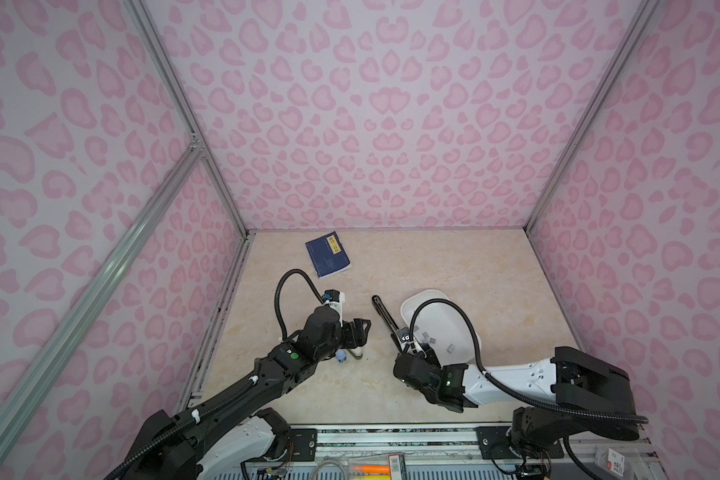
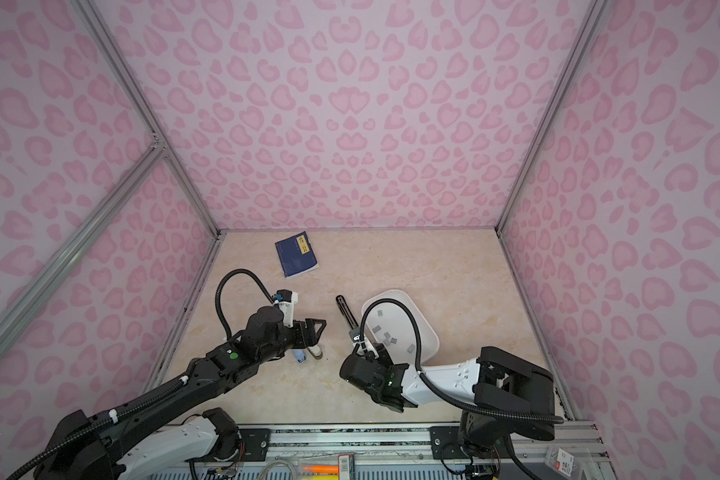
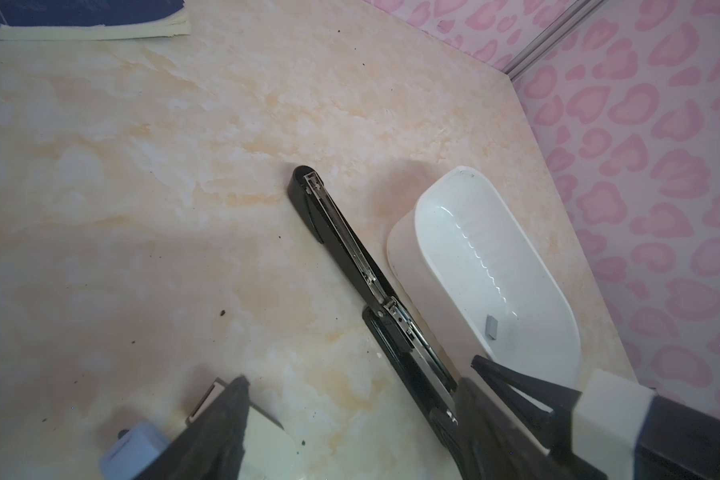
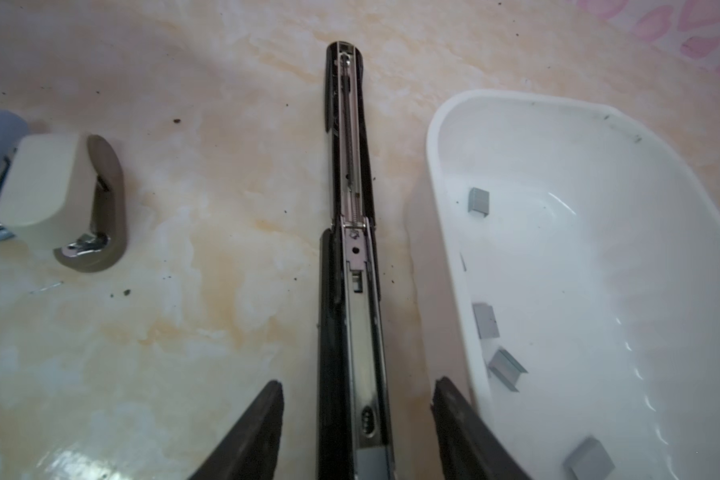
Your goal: Load the staples into the stapler
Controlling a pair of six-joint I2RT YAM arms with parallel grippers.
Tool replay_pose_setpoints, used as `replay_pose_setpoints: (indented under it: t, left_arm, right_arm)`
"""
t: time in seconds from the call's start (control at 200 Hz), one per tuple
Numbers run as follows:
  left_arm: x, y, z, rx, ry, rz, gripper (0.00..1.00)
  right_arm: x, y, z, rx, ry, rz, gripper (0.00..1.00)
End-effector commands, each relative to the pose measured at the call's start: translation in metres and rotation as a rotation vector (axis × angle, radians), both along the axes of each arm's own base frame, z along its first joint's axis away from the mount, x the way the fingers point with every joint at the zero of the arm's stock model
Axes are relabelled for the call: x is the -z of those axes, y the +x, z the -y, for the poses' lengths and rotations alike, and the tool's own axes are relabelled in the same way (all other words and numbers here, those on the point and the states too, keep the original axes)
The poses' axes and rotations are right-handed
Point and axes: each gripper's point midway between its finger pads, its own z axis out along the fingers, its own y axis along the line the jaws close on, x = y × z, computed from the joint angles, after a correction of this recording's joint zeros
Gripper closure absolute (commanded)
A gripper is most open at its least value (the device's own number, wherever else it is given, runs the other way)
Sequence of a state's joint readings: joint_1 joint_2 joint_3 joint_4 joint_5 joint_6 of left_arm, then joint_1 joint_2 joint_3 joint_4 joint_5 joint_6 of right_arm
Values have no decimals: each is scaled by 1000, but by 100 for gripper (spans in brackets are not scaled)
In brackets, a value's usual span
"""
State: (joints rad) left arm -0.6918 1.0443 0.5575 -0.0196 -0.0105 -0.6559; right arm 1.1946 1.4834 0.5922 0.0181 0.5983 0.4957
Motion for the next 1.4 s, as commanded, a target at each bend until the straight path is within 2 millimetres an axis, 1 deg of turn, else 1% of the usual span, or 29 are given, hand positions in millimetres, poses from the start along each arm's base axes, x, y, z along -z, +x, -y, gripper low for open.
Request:
replay_pose_setpoints:
  t: [0.0,0.17,0.31,0.475,0.625,0.79,0.925,1.025,1.125,1.29,1.395]
  left_arm:
    - [-14,9,9,-13,-26,49,21]
    - [-15,11,20,8,-20,48,20]
    - [-11,16,29,21,-9,32,20]
    - [-5,22,38,21,-12,17,19]
    - [3,27,38,-14,-3,-11,19]
    - [10,34,37,-61,-10,-44,19]
    - [21,41,30,-119,-14,-90,19]
    - [30,47,24,-149,-32,-128,19]
    - [37,51,23,-161,-41,-153,19]
    - [41,58,38,-119,-58,-180,19]
    - [53,62,46,-116,-60,-232,19]
  right_arm:
    - [7,2,17,55,-12,-10,41]
    - [16,3,25,71,-23,-30,38]
    - [28,2,16,33,16,-72,37]
    - [36,4,10,23,30,-91,48]
    - [41,6,3,8,33,-105,63]
    - [42,6,-7,-19,40,-118,72]
    - [38,3,-15,-44,58,-118,77]
    - [35,-1,-21,-68,71,-111,77]
    - [32,-3,-25,-81,80,-105,78]
    - [34,-1,-23,-58,97,-103,80]
    - [35,1,-21,-37,125,-126,84]
